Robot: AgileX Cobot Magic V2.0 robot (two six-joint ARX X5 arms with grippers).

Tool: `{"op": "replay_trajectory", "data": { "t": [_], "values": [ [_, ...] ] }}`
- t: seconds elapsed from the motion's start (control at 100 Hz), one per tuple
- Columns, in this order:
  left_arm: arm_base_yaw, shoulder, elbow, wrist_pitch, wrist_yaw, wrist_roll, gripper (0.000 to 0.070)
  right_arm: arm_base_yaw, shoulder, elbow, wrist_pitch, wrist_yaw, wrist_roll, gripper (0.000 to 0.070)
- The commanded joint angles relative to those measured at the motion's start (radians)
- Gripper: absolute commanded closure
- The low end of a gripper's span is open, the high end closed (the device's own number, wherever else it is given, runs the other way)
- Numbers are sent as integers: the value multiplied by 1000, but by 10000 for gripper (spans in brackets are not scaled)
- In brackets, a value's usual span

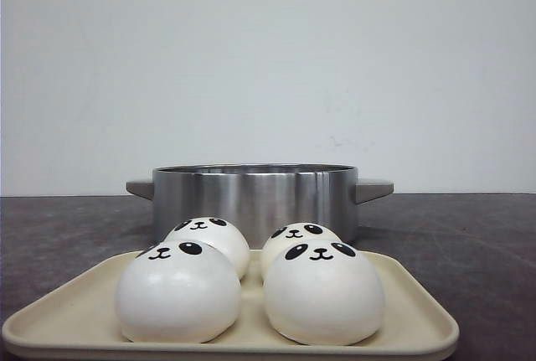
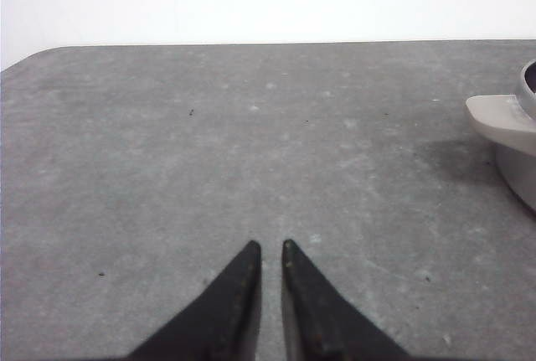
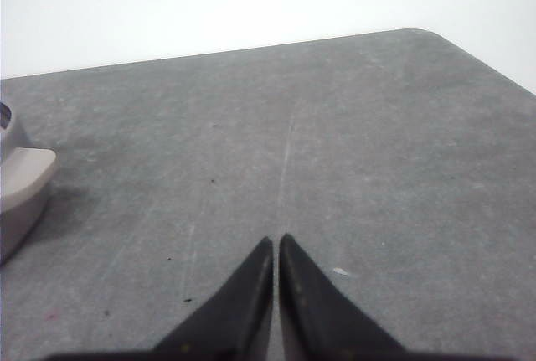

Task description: Steam buns

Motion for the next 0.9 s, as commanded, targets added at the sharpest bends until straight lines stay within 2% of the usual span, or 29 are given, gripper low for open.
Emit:
{"op": "replay_trajectory", "data": {
  "t": [0.0,0.74,0.8,0.89],
  "values": [
    [2,0,-18,14,2,-1,700,0,0,-3,5,0,-4,694],
    [2,0,-18,17,3,-2,700,0,0,-3,6,-1,1,694],
    [2,0,-18,23,4,-20,700,0,0,-3,11,-2,5,694],
    [2,0,-18,37,4,-101,700,0,0,-2,32,-4,23,694]
  ]
}}
